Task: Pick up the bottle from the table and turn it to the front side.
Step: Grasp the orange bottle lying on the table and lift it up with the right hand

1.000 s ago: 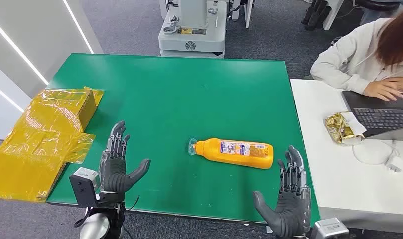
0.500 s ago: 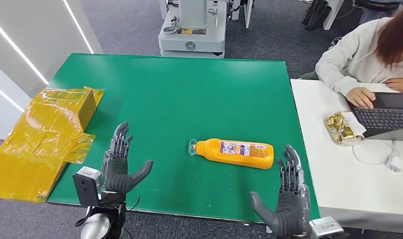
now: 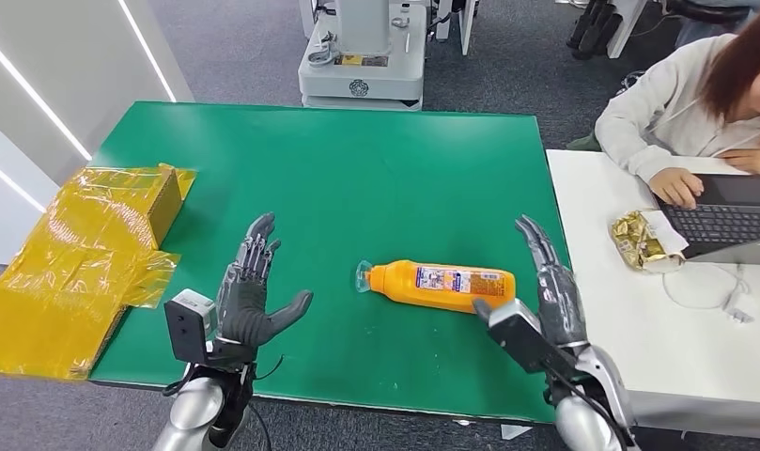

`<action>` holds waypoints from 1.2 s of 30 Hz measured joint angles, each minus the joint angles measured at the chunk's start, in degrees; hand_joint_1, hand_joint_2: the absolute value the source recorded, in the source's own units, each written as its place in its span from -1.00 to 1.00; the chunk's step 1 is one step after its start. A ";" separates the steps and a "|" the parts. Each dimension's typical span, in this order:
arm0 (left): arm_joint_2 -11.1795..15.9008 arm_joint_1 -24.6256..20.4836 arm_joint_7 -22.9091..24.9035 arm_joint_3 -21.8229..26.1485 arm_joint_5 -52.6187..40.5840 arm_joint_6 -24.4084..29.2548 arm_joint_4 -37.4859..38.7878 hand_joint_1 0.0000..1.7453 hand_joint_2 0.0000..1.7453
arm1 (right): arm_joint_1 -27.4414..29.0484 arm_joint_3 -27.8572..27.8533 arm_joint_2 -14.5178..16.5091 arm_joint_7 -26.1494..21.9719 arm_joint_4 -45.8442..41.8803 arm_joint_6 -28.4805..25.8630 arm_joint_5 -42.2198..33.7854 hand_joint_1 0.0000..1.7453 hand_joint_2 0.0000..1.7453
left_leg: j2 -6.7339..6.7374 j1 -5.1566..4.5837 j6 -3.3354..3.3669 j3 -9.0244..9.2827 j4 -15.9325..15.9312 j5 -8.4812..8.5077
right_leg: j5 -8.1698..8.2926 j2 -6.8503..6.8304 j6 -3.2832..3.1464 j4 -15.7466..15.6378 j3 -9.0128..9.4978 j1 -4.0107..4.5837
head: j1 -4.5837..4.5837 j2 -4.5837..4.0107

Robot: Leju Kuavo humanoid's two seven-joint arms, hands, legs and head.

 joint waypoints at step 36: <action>1.28 -2.47 2.31 -0.01 0.97 -2.12 1.79 -1.00 1.00 | -37.66 27.60 1.66 2.41 45.78 31.81 -8.02 -1.00 1.00 | -0.11 0.01 -0.04 -0.16 0.02 0.06 | 0.03 -0.09 -0.03 0.02 -0.16 0.01 | -0.01 0.00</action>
